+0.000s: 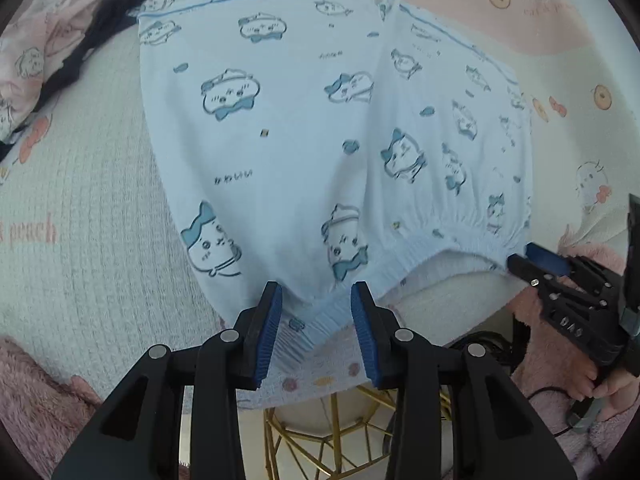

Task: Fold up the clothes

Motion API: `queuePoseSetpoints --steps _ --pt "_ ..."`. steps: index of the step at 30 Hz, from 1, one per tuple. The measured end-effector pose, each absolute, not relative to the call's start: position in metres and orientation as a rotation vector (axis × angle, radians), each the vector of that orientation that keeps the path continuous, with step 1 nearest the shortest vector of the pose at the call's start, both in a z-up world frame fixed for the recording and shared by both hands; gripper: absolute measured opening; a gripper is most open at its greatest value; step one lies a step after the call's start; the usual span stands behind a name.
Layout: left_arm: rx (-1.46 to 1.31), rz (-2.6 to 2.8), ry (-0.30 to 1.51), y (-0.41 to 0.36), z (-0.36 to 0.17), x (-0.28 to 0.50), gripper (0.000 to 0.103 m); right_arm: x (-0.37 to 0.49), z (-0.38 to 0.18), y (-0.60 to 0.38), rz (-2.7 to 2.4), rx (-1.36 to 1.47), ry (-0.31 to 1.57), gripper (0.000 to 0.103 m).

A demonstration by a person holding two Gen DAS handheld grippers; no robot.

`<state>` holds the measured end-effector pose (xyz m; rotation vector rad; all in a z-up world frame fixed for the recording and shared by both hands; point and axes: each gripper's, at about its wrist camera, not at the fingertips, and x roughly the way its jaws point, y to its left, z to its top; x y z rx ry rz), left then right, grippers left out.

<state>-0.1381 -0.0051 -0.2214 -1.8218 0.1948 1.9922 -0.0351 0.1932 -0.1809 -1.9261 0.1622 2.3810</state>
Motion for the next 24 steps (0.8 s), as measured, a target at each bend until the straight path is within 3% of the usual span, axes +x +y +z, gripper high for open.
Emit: queuePoseSetpoints --steps 5,7,11,15,21,24 --pt "-1.764 2.033 0.223 -0.009 -0.205 -0.126 0.038 -0.019 -0.186 0.228 2.253 -1.908 0.331 0.041" --pt "-1.742 2.046 0.133 -0.018 -0.198 -0.123 0.038 -0.016 -0.18 0.229 2.206 -1.846 0.211 0.041" --pt "-1.736 2.077 -0.05 -0.04 -0.2 -0.128 0.038 -0.01 -0.162 0.237 2.35 -1.733 0.406 0.041" --pt "-1.734 2.121 -0.159 -0.052 -0.202 -0.135 0.038 -0.02 -0.165 0.216 2.455 -1.732 0.31 0.041" --pt "-1.799 2.1 -0.109 -0.067 -0.213 -0.136 0.038 -0.013 -0.191 0.229 2.198 -1.803 0.13 0.039" --pt "-1.786 2.124 -0.051 -0.061 -0.212 -0.134 0.038 -0.004 -0.195 0.255 2.115 -1.797 0.276 0.039"
